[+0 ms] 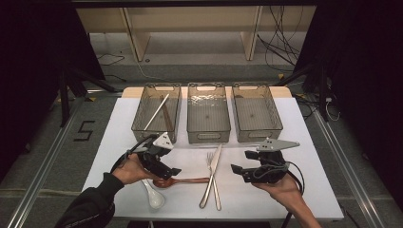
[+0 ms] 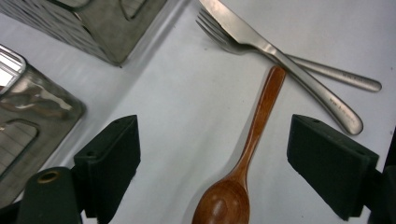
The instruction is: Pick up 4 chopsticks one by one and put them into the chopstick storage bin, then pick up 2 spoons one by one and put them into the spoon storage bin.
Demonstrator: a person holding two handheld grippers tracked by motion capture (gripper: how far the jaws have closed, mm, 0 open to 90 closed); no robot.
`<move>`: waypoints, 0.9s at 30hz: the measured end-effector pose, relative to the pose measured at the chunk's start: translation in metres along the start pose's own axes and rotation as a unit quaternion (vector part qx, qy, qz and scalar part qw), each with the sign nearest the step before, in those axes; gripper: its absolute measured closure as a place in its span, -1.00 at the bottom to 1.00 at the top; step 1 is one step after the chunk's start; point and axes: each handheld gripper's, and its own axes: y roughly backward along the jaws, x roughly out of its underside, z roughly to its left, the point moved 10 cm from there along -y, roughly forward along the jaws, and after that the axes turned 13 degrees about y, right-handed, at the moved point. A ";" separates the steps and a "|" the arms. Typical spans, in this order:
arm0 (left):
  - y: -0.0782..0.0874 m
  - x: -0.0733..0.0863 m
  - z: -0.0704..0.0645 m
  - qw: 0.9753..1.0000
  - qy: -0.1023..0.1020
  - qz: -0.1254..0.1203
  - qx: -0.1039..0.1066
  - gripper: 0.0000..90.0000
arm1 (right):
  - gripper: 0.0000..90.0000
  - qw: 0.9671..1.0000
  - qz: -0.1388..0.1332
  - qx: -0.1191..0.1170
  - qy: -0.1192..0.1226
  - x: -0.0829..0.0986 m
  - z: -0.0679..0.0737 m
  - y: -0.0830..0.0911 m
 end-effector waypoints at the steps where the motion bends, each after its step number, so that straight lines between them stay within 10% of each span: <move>1: -0.002 0.002 -0.001 1.000 -0.001 0.005 0.000 -0.62 | -0.39 1.000 -0.002 0.002 0.000 0.000 0.000 0.000; 27: -0.033 0.022 -0.015 0.996 -0.041 0.076 0.005 -0.56 | -0.39 1.000 -0.010 0.006 0.004 -0.004 0.001 0.000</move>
